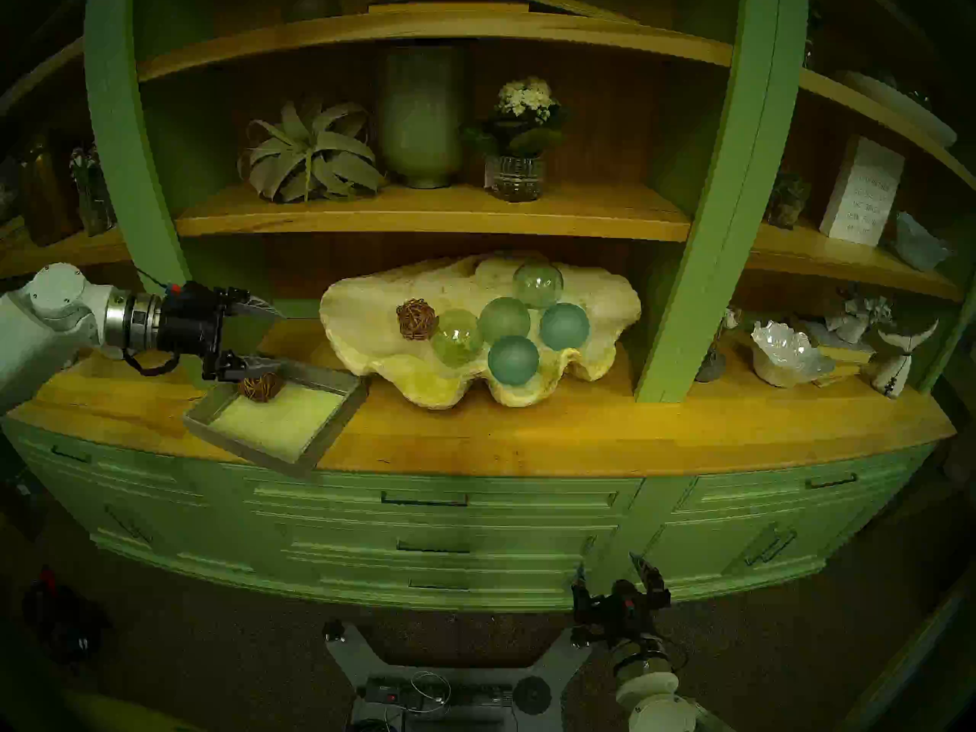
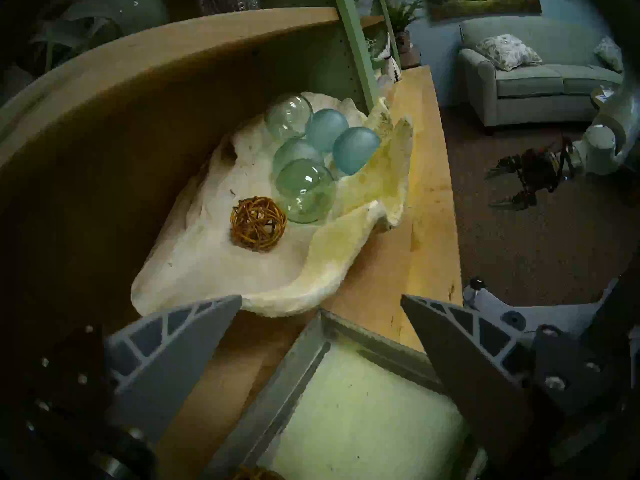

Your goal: Put wooden balls into bowl

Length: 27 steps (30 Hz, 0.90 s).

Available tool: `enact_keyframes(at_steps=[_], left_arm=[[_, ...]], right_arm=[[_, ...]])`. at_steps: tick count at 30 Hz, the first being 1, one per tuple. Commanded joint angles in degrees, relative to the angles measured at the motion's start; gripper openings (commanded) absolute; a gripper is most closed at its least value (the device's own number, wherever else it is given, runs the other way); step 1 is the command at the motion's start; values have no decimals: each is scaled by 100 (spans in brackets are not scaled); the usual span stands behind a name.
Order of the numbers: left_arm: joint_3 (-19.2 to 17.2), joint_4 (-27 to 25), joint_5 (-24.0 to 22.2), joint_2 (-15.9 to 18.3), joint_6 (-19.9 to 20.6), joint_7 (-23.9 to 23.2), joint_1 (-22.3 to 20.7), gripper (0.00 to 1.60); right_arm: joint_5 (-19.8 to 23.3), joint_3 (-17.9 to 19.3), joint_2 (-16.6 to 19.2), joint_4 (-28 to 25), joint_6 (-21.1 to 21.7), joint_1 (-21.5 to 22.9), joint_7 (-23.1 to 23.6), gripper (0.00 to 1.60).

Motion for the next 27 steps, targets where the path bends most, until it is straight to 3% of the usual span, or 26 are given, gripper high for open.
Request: enact_keyframes(at_steps=[1,12,23,27], left_arm=[[-142,-172,224,437,-437,133,219,160],[-121,-328,1220,593,-983,1240,574,160],[-144,561,1861,-186,-911,2387,676,160],[-159,848,1889,-393,-942,2318,580,160]], right_arm=[[-4,14,2,-143,-35,10,-9,160],[-1,19,7,-166,-28,-4,-11,160],[1,20,10,-174,-24,-9,-12,160],[2,21,11,-177,-22,-11,-12,160]])
